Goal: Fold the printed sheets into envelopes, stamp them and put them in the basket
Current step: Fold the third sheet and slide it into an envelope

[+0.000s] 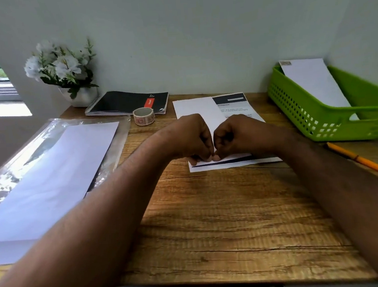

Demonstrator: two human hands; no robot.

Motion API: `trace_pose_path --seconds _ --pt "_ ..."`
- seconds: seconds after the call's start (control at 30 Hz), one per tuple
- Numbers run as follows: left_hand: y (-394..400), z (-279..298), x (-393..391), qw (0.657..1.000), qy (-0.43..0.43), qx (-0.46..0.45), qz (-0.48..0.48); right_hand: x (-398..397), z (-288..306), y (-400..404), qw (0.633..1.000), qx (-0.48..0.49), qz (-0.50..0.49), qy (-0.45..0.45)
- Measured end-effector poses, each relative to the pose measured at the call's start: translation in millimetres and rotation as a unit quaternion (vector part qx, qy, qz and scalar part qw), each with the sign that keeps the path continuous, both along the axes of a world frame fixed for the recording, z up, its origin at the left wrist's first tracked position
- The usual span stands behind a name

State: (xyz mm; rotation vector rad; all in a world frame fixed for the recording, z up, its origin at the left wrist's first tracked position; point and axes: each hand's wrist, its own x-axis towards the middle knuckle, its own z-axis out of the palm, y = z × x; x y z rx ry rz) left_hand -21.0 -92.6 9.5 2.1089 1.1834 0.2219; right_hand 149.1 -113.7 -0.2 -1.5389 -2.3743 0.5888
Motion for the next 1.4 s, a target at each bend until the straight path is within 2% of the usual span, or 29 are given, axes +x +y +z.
trace_pose_path --seconds 0.27,0.4,0.67,0.73,0.8,0.93,1.07,1.3,1.4 --pt "-2 -1 6 0.999 0.031 -0.001 0.019 -2 6 -2 0.996 -0.083 -0.031 0.014" --pt "-1 3 3 0.998 0.026 -0.047 0.036 -5 12 0 0.992 -0.117 -0.044 -0.009" --pt "-2 10 -13 0.995 0.079 -0.051 0.044 35 19 0 0.979 -0.165 -0.124 -0.003" --pt "-3 11 -16 0.994 0.105 -0.018 0.025 35 18 0 0.979 -0.162 -0.126 -0.007" --pt "-4 10 -14 0.992 0.117 0.052 0.011 35 18 1 0.979 -0.162 -0.123 -0.012" --pt "-14 2 5 0.985 0.075 0.153 -0.022 39 15 3 0.983 -0.152 -0.097 -0.035" --pt "-14 -6 13 0.982 0.066 0.168 -0.053 39 16 1 0.990 -0.121 -0.063 -0.035" --pt "-14 -4 15 0.963 0.110 0.233 -0.083 39 17 -1 0.995 -0.083 -0.041 -0.048" --pt "-13 -2 13 0.966 0.104 0.225 -0.080 39 16 0 0.995 -0.061 -0.035 -0.063"
